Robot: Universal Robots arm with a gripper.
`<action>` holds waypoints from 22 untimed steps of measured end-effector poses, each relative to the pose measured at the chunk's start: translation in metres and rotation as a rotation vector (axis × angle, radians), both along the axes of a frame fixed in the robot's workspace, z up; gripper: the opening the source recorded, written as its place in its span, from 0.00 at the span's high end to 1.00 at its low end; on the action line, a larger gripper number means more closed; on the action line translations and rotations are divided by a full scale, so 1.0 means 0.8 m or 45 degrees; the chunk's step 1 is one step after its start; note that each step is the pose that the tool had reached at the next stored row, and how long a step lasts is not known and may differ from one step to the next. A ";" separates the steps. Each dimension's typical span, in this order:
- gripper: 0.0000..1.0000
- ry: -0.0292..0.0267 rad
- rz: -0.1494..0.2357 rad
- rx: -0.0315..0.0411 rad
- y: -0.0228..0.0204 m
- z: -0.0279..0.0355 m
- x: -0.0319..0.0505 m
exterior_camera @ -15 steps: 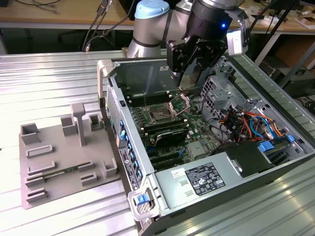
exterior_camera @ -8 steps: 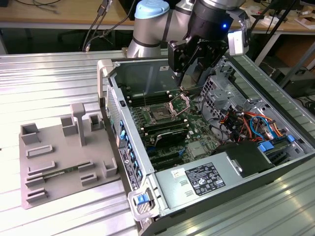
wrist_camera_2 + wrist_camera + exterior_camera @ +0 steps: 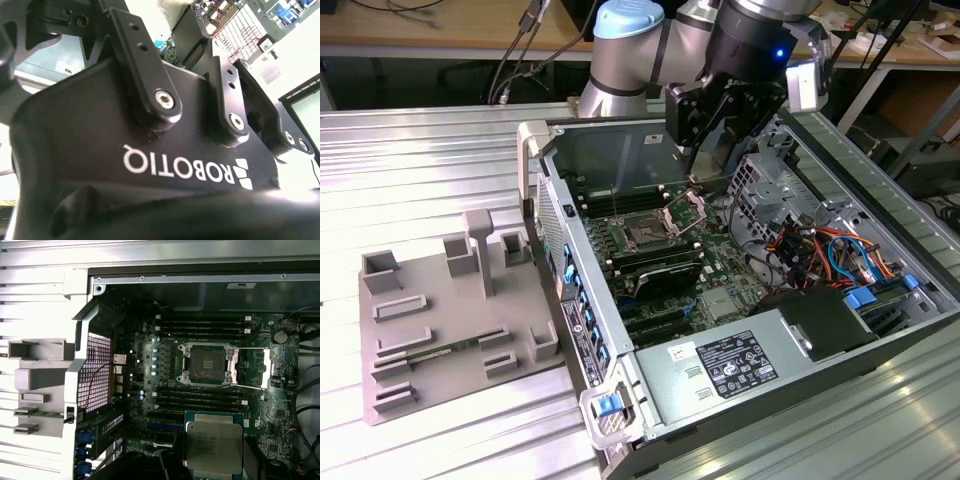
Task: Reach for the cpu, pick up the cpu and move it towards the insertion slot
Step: 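Pick up the cpu and move it towards the insertion slot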
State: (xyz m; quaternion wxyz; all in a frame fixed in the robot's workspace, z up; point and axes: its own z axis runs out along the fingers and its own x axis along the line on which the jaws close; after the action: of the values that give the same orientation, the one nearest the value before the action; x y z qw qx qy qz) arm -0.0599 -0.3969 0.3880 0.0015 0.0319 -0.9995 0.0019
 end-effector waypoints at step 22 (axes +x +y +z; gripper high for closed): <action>0.46 0.0019 -0.001 0.0406 0.0165 -0.0173 0.026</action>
State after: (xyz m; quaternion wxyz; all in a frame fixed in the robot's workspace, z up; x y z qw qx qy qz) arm -0.0389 -0.3838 0.3742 0.0018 0.0317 -0.9994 -0.0140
